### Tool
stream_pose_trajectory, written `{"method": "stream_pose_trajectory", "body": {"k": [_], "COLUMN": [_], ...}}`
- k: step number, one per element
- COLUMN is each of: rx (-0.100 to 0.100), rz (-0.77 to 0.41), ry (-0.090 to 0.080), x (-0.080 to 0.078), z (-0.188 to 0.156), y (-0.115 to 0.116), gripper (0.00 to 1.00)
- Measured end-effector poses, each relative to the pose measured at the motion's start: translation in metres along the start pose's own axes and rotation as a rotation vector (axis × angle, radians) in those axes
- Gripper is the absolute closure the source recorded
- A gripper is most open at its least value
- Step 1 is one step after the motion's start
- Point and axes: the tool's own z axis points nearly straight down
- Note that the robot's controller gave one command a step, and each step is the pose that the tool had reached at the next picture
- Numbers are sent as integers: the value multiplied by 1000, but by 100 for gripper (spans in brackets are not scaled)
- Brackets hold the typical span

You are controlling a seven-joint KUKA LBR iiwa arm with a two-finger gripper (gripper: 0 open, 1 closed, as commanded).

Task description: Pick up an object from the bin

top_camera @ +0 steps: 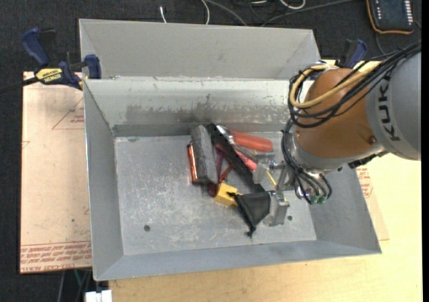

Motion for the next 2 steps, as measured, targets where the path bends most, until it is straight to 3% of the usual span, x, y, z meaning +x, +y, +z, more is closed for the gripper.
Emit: {"method": "stream_pose_trajectory", "body": {"k": [1, 2], "rx": [0, -1], "rz": [-1, 51], "ry": [-8, -3], "x": [-2, -15], "z": [-4, 102], "y": [0, -22], "gripper": [0, 0]}}
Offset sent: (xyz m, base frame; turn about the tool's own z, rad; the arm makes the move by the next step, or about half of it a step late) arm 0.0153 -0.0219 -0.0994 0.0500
